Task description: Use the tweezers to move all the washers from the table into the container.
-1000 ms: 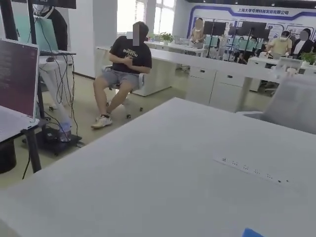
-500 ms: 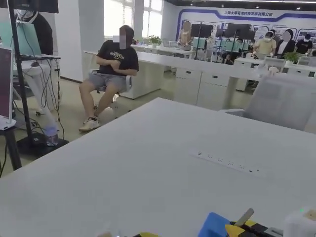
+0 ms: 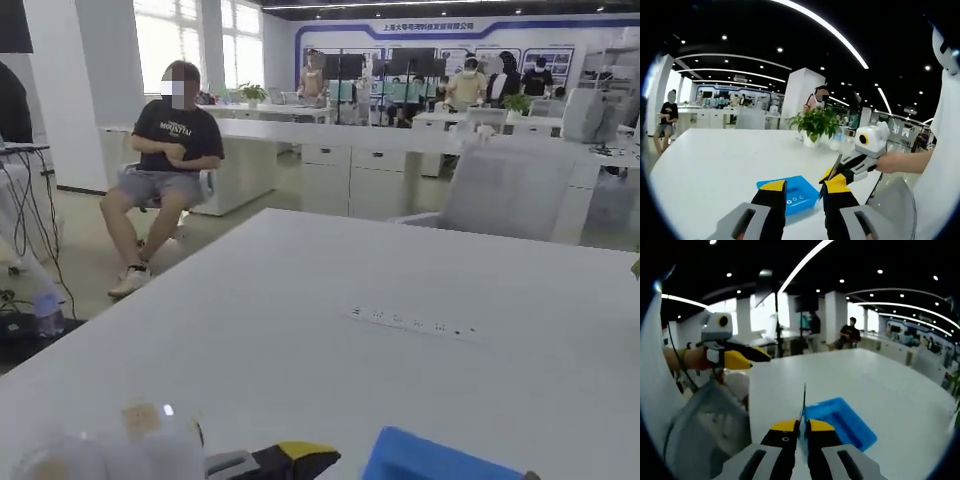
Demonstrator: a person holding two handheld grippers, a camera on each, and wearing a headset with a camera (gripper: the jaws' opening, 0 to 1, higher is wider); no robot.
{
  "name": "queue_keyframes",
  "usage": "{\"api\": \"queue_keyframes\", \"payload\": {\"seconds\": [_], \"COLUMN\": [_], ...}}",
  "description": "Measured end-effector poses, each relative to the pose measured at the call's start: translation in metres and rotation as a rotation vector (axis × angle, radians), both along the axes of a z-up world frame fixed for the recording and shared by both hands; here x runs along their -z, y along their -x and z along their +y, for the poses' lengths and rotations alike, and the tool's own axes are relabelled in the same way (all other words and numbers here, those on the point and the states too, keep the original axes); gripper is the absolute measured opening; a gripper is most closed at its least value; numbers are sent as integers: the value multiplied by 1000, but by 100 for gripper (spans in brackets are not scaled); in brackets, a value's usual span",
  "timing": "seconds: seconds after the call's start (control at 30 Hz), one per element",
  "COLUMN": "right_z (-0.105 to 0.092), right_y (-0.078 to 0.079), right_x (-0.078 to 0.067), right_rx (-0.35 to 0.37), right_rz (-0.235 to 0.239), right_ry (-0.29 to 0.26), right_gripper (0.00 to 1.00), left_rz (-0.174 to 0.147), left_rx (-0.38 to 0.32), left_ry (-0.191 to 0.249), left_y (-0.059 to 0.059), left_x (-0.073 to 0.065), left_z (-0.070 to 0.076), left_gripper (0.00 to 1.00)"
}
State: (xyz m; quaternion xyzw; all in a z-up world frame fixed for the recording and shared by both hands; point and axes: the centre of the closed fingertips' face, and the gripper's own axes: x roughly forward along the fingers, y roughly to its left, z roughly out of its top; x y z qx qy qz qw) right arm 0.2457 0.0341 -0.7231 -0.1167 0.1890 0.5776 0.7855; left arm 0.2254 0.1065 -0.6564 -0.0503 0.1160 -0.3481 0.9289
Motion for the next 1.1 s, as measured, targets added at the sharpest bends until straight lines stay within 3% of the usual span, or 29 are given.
{"api": "queue_keyframes", "payload": {"seconds": [0.1,0.3,0.5,0.6,0.7,0.93,1.1], "right_z": [-4,-7,1,4,6,4,5], "right_y": [16,28,31,29,29,34,43], "right_x": [-4,-7,-35,-50,-59,-59,-48], "right_rx": [-43,-95,-133,-138,-138,-146,-191], "right_rz": [35,30,-5,-41,-54,-79,-98], "right_ry": [-8,39,26,21,11,38,123], "right_gripper": [4,4,4,4,3,3,3], "left_rz": [8,4,-18,-13,-24,-33,-21], "left_rx": [96,322,488,560,601,636,710], "left_ry": [4,-10,-49,-103,-124,-165,-176], "left_y": [0,4,6,9,12,12,22], "left_x": [-7,-24,-45,-49,-54,-56,-56], "left_z": [-15,-47,-66,-72,-77,-78,-90], "left_gripper": [25,21,13,12,10,8,11]}}
